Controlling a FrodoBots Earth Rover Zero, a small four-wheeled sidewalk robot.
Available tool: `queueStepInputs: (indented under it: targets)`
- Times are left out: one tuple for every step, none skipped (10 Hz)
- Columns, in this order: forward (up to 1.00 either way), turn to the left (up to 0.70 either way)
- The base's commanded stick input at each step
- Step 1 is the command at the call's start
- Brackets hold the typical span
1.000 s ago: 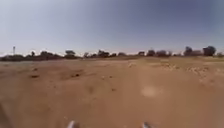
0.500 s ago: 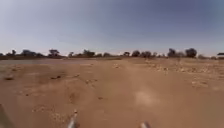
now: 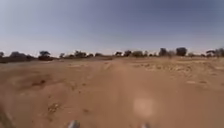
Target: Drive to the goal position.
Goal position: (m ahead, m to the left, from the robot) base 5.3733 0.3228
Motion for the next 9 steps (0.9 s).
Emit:
queueStepInputs:
  targets:
    - [0.70,0.00]
    - [0.70,0.00]
    - [0.70,-0.06]
    - [0.70,-0.20]
    - [0.70,0.00]
    - [0.70,0.00]
    - [0.70,0.00]
    - [0.70,0.00]
    - [0.70,0.00]
